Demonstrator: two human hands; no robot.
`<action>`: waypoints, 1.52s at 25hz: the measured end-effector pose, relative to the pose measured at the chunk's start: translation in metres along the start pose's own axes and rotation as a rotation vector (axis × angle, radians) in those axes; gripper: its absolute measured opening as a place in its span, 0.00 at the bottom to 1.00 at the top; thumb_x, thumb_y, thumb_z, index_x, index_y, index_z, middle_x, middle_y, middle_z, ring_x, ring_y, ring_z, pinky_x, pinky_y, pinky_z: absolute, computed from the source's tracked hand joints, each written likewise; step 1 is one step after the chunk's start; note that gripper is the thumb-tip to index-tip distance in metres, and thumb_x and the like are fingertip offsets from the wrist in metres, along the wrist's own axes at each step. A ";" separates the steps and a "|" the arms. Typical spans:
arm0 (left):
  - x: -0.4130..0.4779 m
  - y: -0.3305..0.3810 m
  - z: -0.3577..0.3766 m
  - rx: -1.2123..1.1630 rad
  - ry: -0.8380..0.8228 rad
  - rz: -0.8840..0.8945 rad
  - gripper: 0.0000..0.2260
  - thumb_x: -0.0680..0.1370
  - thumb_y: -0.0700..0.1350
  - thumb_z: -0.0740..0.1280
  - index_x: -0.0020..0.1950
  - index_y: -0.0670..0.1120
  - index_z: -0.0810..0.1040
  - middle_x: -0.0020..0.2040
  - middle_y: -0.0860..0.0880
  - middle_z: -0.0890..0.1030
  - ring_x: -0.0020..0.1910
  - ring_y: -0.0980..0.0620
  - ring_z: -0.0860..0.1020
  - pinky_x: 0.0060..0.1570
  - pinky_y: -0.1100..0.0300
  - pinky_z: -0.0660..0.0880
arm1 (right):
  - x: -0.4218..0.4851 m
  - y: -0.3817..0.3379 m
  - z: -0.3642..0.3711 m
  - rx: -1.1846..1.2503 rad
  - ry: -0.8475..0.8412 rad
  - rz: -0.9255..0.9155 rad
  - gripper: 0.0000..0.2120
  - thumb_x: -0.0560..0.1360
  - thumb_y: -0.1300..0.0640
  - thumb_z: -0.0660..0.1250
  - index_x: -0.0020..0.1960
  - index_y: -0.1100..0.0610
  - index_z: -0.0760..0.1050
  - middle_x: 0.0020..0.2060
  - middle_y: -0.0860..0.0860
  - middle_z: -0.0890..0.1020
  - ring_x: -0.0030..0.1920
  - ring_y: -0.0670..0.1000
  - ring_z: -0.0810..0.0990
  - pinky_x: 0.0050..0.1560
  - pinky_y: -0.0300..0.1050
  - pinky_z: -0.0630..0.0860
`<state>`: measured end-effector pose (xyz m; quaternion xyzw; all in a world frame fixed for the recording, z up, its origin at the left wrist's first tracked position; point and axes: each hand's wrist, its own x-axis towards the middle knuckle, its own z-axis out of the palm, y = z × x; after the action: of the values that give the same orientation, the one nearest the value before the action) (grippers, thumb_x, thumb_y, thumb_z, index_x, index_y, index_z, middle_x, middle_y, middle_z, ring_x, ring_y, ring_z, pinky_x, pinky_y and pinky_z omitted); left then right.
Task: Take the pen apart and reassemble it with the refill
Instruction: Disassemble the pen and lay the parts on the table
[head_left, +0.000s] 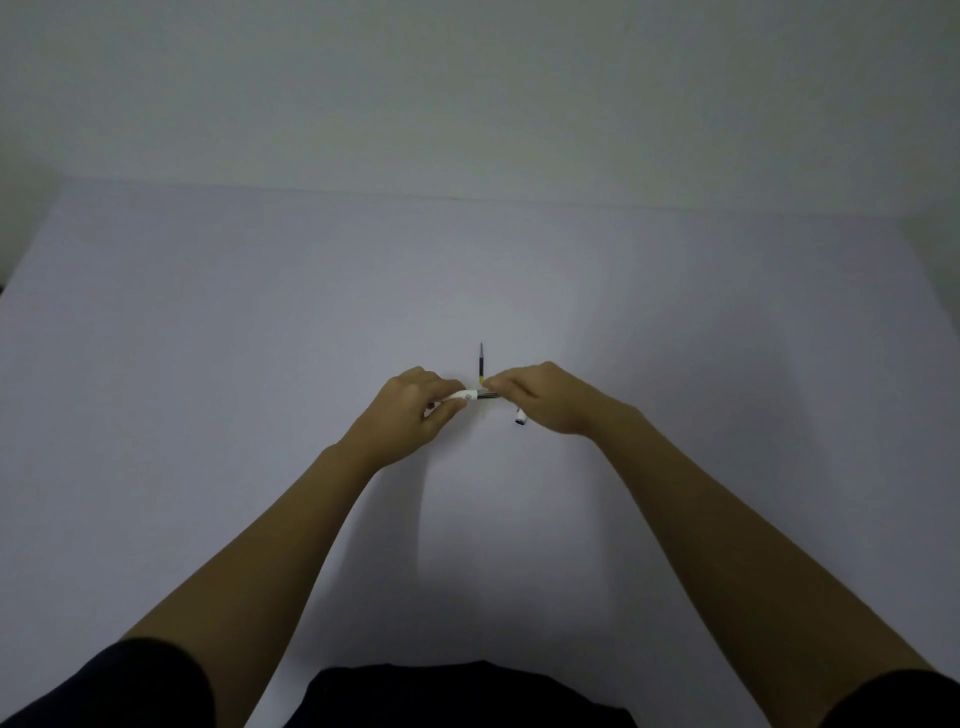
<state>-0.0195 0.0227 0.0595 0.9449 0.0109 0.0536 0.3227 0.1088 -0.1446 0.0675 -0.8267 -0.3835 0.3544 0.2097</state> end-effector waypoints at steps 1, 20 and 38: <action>0.001 0.002 -0.001 0.021 -0.012 0.034 0.08 0.77 0.44 0.64 0.53 0.43 0.80 0.36 0.44 0.80 0.36 0.50 0.70 0.38 0.59 0.66 | -0.002 -0.002 -0.001 -0.030 -0.018 -0.005 0.17 0.80 0.50 0.54 0.55 0.55 0.78 0.49 0.58 0.84 0.47 0.57 0.80 0.50 0.50 0.75; 0.006 0.018 -0.023 -0.136 -0.035 -0.086 0.06 0.78 0.43 0.61 0.50 0.46 0.77 0.34 0.52 0.78 0.31 0.57 0.72 0.32 0.66 0.64 | -0.023 -0.027 -0.023 -0.371 0.353 -0.319 0.10 0.77 0.54 0.62 0.50 0.57 0.80 0.37 0.56 0.83 0.39 0.57 0.77 0.42 0.49 0.70; 0.006 0.032 -0.036 -0.055 -0.038 0.021 0.07 0.79 0.43 0.61 0.49 0.45 0.79 0.34 0.46 0.78 0.31 0.51 0.71 0.33 0.63 0.65 | -0.038 -0.031 -0.037 -0.362 0.257 -0.244 0.12 0.78 0.54 0.60 0.52 0.57 0.79 0.41 0.55 0.83 0.43 0.56 0.78 0.42 0.46 0.68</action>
<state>-0.0179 0.0194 0.1077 0.9367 -0.0065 0.0392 0.3479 0.1045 -0.1574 0.1276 -0.8365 -0.5080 0.1441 0.1466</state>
